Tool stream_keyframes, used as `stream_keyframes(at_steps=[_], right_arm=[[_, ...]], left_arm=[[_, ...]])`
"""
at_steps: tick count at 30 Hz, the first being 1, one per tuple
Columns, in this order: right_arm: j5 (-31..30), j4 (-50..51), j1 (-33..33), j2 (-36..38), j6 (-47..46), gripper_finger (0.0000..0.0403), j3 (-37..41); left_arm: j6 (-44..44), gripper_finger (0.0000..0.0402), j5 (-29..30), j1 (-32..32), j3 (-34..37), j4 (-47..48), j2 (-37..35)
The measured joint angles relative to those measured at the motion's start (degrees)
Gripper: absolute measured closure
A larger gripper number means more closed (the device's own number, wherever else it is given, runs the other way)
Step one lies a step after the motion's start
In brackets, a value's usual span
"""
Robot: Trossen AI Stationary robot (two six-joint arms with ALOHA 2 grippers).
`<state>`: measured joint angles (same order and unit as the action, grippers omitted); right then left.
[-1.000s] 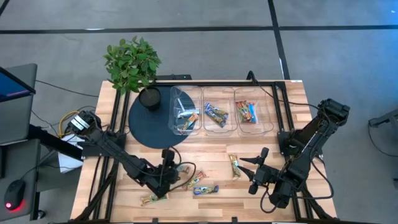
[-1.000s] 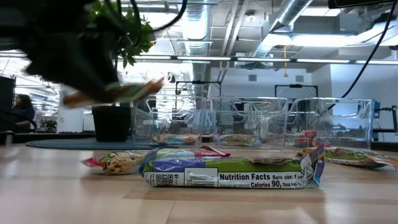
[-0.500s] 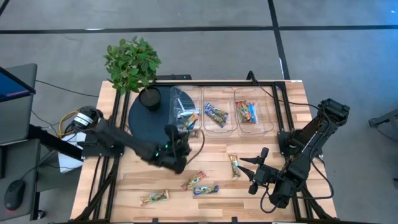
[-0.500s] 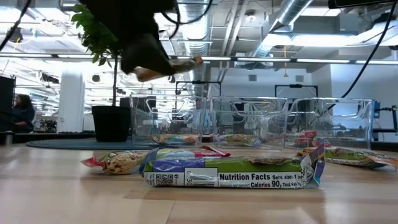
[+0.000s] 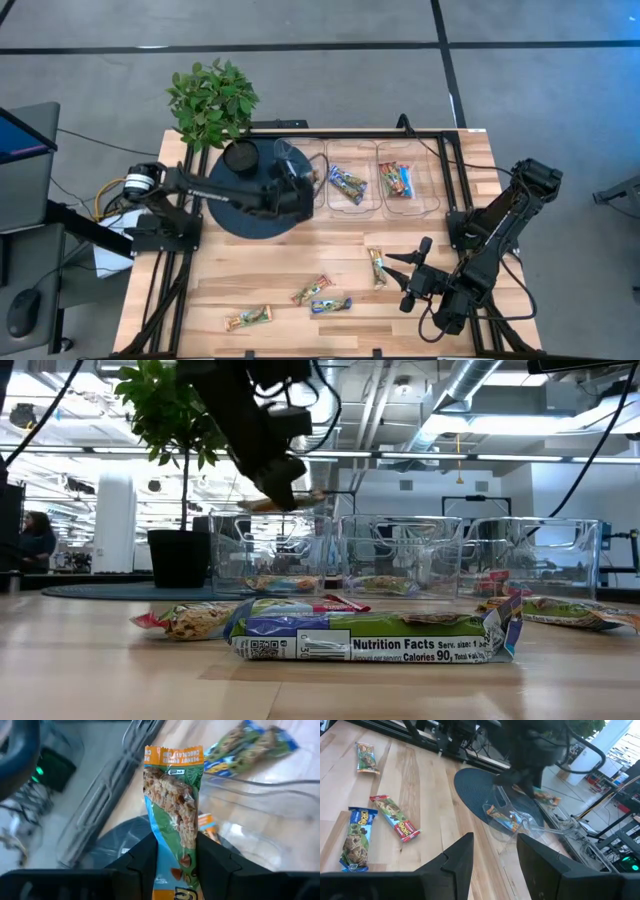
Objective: Pick and place Granola Bars by type
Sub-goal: Put the yellow granola bar into the left transparent bin, then put the blue granola bar into the middle transparent bin
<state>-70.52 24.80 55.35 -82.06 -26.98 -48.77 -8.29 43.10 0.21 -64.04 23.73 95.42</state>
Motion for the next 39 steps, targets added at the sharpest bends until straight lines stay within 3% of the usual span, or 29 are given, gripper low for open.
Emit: stream_keyframes(at_steps=[6, 11, 19, 31, 39], right_arm=[[-0.02, 0.0, 0.0, 0.0, 0.0, 0.0259, 0.0], [0.0, 0.0, 0.0, 0.0, 0.0, 0.0259, 0.0], [0.0, 0.0, 0.0, 0.0, 0.0, 0.0259, 0.02], [-0.02, 0.0, 0.0, 0.0, 0.0, 0.0259, 0.02], [0.0, 0.0, 0.0, 0.0, 0.0, 0.0259, 0.02]], left_arm=[[-2.17, 0.029, -6.16, 7.04, 0.01, -0.69, 0.0], [-3.38, 0.029, -7.08, 9.93, 0.0, -0.04, -0.02], [-1.9, 0.0288, -8.28, 10.23, 0.01, -0.37, -0.04], [0.37, 0.0233, -8.27, 10.23, 0.01, -0.6, -0.04], [3.06, 0.0227, -8.27, 10.07, 0.01, -0.53, -0.04]])
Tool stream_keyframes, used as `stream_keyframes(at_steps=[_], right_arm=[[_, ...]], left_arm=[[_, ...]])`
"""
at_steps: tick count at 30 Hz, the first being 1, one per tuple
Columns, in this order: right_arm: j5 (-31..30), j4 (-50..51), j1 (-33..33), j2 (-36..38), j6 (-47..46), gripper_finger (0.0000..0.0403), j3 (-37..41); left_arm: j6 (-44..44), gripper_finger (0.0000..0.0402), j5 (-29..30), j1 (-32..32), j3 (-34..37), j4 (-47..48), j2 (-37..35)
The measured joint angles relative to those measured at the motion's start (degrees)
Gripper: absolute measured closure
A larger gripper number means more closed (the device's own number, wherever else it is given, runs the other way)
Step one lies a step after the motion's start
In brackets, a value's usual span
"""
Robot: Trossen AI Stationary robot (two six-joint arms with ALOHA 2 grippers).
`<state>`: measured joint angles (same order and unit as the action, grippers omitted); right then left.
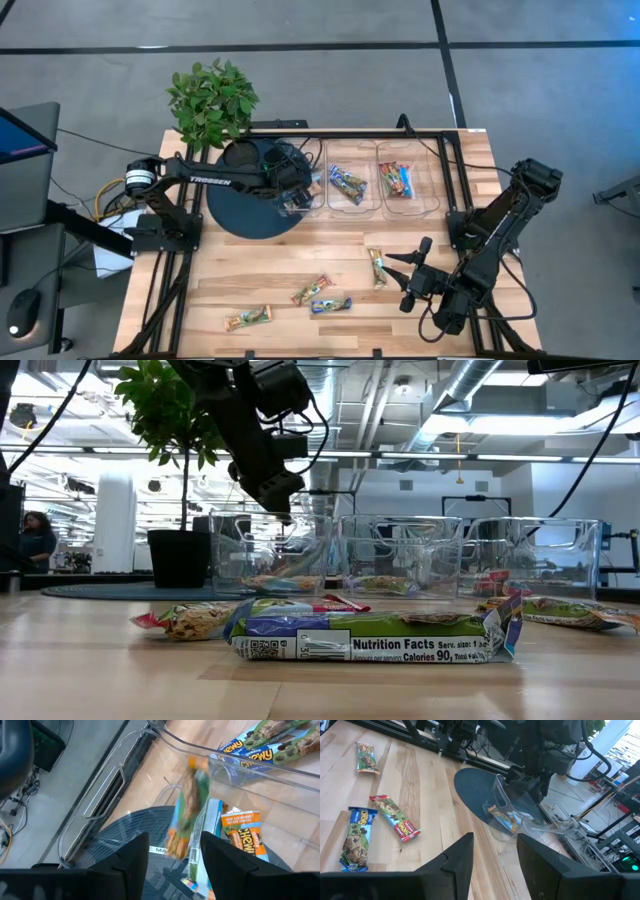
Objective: Pick and place Granola Bars by type
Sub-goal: Put the blue granola bar into the middle transparent bin
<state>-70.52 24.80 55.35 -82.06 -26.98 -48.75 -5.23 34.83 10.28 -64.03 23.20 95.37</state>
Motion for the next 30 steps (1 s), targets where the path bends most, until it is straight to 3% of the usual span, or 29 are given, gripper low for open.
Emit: stream_keyframes(at_steps=[8, 15, 20, 23, 30], right_arm=[[-0.02, 0.02, 0.0, 0.0, 0.0, 0.0259, 0.62], [0.0, -0.02, 0.0, 0.0, -0.35, 0.0259, 1.18], [0.35, 0.0, -0.77, 0.0, -4.85, 0.0259, 1.18], [3.58, -0.05, -2.06, 0.0, -7.04, 0.0259, 1.18], [13.34, -3.39, -7.09, 0.0, -8.97, 0.0259, 1.19]], left_arm=[[1.73, 0.0227, 0.14, -0.76, 0.0, 0.28, 0.0], [5.73, 0.0227, 0.36, -6.08, 0.0, 0.45, -2.38], [5.66, 0.0228, 0.1, -14.39, 0.0, 1.81, -6.71], [4.41, 0.0228, 0.79, -21.43, 0.66, 2.77, -8.59], [3.06, 0.0228, 16.89, -38.83, 5.0, 0.0, -9.55]])
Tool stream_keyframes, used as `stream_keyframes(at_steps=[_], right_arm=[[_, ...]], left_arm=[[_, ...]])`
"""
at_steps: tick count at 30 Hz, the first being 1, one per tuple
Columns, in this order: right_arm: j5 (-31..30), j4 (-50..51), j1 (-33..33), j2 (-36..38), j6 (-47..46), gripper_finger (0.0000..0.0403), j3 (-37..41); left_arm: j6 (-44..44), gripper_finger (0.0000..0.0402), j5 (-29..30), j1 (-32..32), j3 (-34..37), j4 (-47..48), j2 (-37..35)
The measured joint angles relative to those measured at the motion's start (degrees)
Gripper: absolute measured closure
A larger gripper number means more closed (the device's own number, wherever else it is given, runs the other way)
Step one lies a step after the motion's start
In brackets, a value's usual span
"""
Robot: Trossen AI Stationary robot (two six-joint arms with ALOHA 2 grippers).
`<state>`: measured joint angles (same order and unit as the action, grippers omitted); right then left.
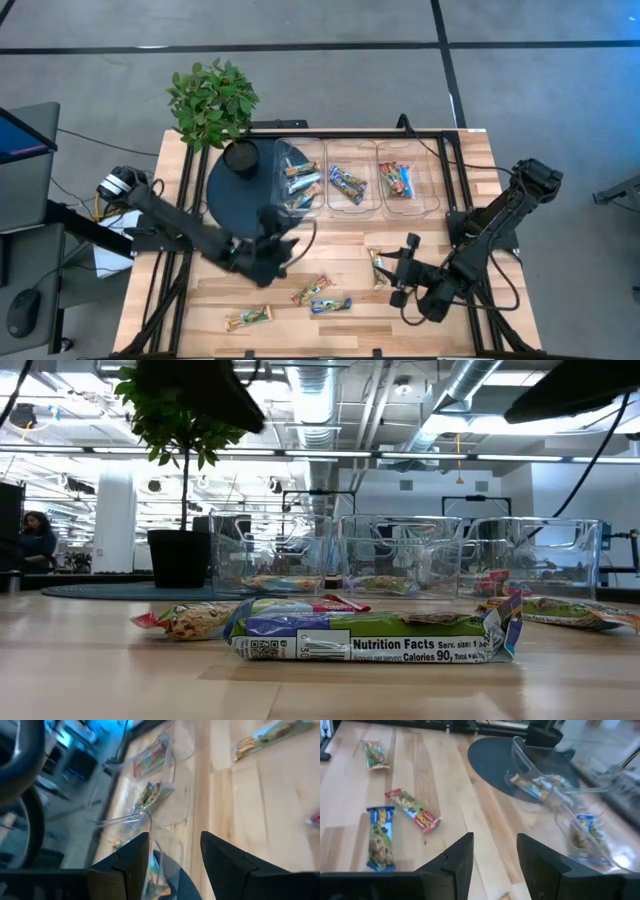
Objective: Pick and place Granola Bars by type
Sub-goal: Put the blue granola bar into the middle transparent bin
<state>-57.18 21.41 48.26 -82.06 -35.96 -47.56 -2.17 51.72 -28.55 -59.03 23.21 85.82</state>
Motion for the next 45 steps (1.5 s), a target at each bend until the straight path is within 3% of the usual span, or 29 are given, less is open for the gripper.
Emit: stream_keyframes(at_steps=[4, 13, 18, 22, 26, 29, 36, 45], right_arm=[[2.68, -3.79, -2.81, 0.0, 3.34, 0.0259, 0.02], [6.86, -14.05, -7.87, -4.14, 14.77, 0.0259, -0.01], [16.98, -28.55, -11.13, -11.73, 30.25, 0.0259, -0.01], [28.5, -40.13, -13.53, -16.28, 39.54, 0.0259, -0.45], [37.65, -40.83, -15.14, -18.32, 37.21, 0.0259, -2.79], [41.31, -40.63, -15.53, -21.12, 34.04, 0.0259, -3.87], [42.73, -40.41, -15.82, -28.88, 35.53, 0.0259, -9.18], [45.74, -35.13, -16.81, -30.7, 31.04, 0.0259, -13.86]], left_arm=[[0.11, 0.0228, 4.38, -6.68, 4.33, -4.56, 0.0], [-3.09, 0.0228, 4.17, -13.1, 11.96, -4.55, 0.07], [-3.39, 0.0228, 6.1, -13.17, 12.75, -4.8, 0.07], [-3.37, 0.0228, 6.08, -13.12, 12.75, -4.79, 0.07], [-3.37, 0.0228, 6.08, -13.11, 12.75, -4.74, 0.07], [-3.35, 0.0228, 6.08, -13.1, 12.75, -4.7, 0.07], [-3.35, 0.0228, 6.03, -13.1, 12.75, -4.68, 0.07], [-3.39, 0.0228, 5.98, -13.1, 12.75, -4.23, 0.07]])
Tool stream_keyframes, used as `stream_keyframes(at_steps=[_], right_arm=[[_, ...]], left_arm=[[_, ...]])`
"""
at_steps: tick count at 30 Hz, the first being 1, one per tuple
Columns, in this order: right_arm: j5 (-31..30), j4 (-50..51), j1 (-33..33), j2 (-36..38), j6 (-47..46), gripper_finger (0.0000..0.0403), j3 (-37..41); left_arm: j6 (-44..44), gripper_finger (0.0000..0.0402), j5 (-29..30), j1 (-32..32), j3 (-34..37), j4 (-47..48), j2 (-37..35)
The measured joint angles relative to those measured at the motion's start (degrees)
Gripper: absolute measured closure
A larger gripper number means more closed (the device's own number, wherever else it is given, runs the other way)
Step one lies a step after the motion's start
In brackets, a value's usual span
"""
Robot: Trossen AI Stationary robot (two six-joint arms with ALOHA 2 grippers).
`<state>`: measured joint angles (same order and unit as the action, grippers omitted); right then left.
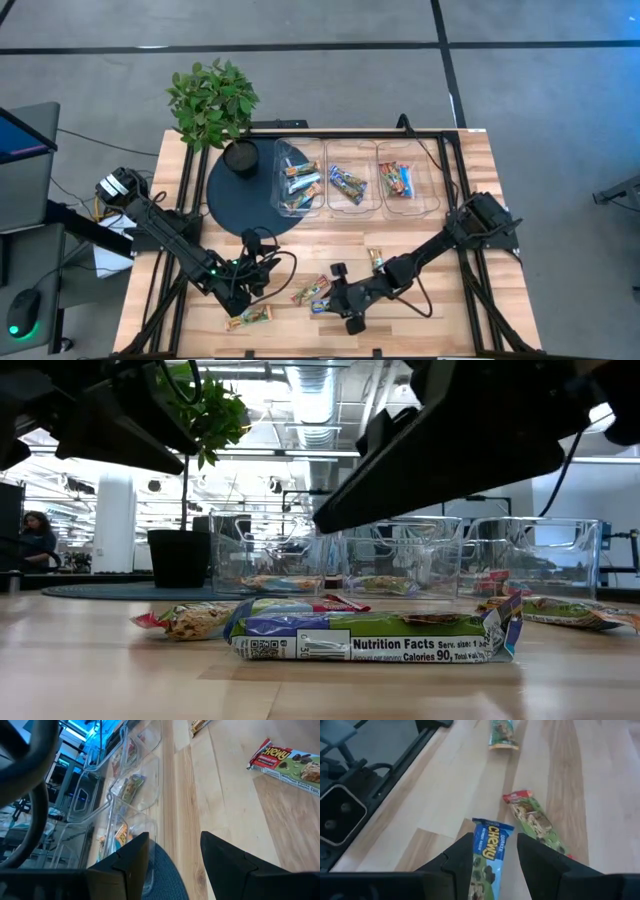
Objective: Pick and place Granola Bars by type
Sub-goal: Put the blue granola bar into the middle transparent bin
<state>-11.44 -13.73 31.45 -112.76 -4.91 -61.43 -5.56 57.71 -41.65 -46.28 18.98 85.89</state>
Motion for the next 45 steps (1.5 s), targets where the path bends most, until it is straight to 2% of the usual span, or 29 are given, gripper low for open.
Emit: stream_keyframes(at_steps=[7, 22, 28, 34, 40, 45], right_arm=[[1.2, 3.46, 0.22, -0.13, -5.93, 0.0259, -0.02], [1.23, 1.05, -0.88, -4.65, -5.7, 0.0259, -0.13], [1.26, 3.3, -0.74, -4.56, -6.03, 0.0259, -0.12], [1.27, 7.36, -1.02, -4.39, -12.69, 0.0257, -0.31], [1.6, 8.34, -1.1, -4.36, -12.98, 0.0244, -0.26], [2.12, 8.57, -1.12, -4.36, -12.67, 0.0257, -0.22]], left_arm=[[-0.03, 0.0228, -0.02, 0.0, 0.0, 0.11, 0.0], [-0.24, 0.0228, -0.06, 0.07, 0.0, 0.14, 0.0], [-1.16, 0.0228, -0.08, 0.11, -0.02, 1.2, 0.0], [-1.31, 0.0228, -0.1, 0.13, -0.02, 1.29, 0.0], [-1.32, 0.0228, -0.1, 0.13, -0.02, 1.27, 0.0], [-1.33, 0.0228, -0.1, 0.13, -0.02, 1.25, 0.0]])
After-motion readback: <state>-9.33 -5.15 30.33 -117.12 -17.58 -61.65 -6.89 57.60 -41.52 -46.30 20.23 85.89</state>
